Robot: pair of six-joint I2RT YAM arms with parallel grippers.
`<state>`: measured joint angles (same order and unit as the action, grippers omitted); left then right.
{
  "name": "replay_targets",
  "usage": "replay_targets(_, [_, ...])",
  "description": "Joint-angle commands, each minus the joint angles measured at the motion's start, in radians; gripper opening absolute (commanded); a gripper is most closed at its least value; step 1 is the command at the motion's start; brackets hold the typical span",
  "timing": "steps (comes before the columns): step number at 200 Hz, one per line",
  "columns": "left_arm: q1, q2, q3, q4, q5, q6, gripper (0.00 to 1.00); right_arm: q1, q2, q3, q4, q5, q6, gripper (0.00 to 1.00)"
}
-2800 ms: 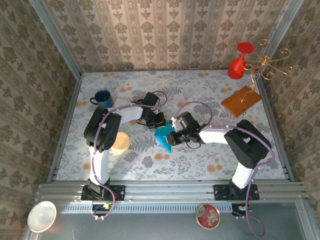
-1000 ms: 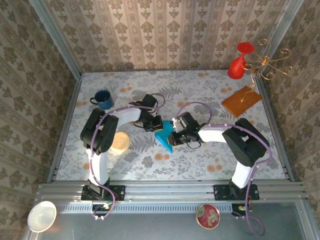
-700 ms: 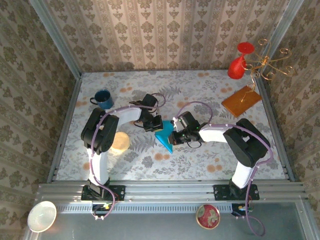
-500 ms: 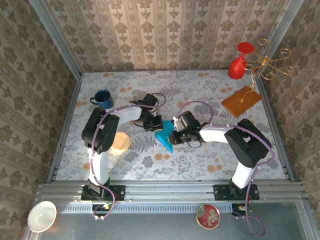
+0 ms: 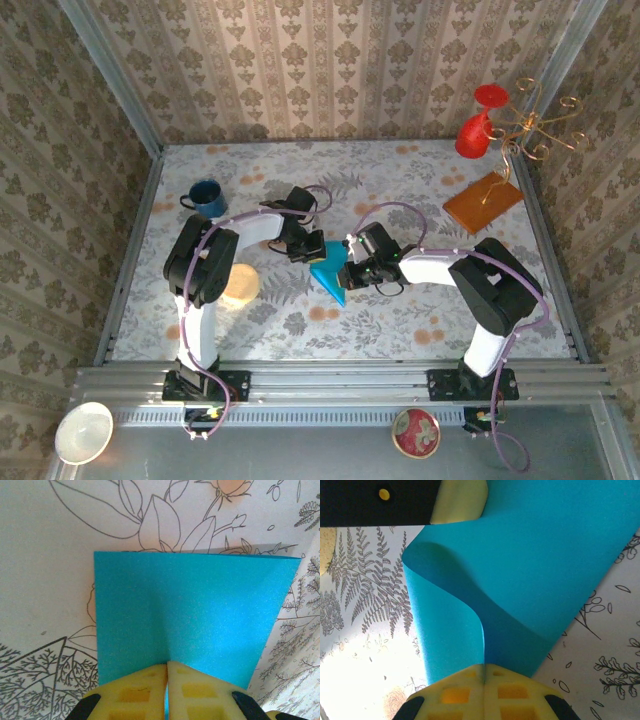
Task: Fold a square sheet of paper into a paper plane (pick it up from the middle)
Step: Third fold the triangle at the center of the table.
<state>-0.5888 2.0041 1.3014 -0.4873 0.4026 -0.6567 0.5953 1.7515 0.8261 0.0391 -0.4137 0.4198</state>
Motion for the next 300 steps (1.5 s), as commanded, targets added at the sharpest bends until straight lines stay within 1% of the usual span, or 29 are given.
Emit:
replay_targets(1, [-0.008, 0.071, -0.016, -0.065, -0.076, 0.022, 0.10, -0.006, 0.010, 0.022, -0.032, 0.024, 0.001, 0.02])
replay_targets(69, [-0.008, 0.068, -0.005, -0.065, -0.071, 0.025, 0.10, -0.006, 0.034, 0.028, -0.037, 0.023, -0.002, 0.02])
replay_targets(112, [-0.008, 0.051, 0.043, -0.061, -0.054, 0.032, 0.10, -0.005, 0.047, 0.034, -0.039, 0.006, -0.005, 0.02])
replay_targets(147, [-0.009, 0.000, 0.082, -0.040, -0.039, 0.027, 0.13, -0.006, 0.062, 0.045, -0.056, 0.008, -0.006, 0.02])
replay_targets(171, [-0.008, -0.071, 0.068, -0.006, -0.059, 0.001, 0.15, -0.006, 0.069, 0.047, -0.066, 0.010, -0.007, 0.02])
replay_targets(187, [-0.009, -0.126, 0.025, 0.033, -0.071, -0.032, 0.18, -0.005, 0.072, 0.050, -0.070, 0.010, -0.006, 0.02])
replay_targets(211, [-0.018, -0.218, -0.089, 0.139, -0.051, -0.099, 0.21, -0.006, 0.077, 0.057, -0.079, 0.010, -0.004, 0.02])
replay_targets(240, [-0.051, -0.323, -0.226, 0.235, -0.053, -0.182, 0.25, -0.006, 0.083, 0.068, -0.096, 0.011, -0.003, 0.02])
replay_targets(259, [-0.071, -0.358, -0.285, 0.269, -0.048, -0.229, 0.26, -0.007, 0.088, 0.075, -0.106, 0.011, -0.004, 0.02])
replay_targets(276, [-0.094, -0.367, -0.327, 0.317, -0.042, -0.283, 0.26, -0.007, 0.093, 0.083, -0.116, 0.011, -0.004, 0.02])
replay_targets(290, [-0.112, -0.356, -0.350, 0.345, -0.034, -0.317, 0.21, -0.007, 0.095, 0.086, -0.123, 0.011, -0.004, 0.02])
replay_targets(300, [-0.122, -0.348, -0.356, 0.354, -0.031, -0.328, 0.19, -0.008, 0.094, 0.087, -0.127, 0.013, -0.004, 0.02])
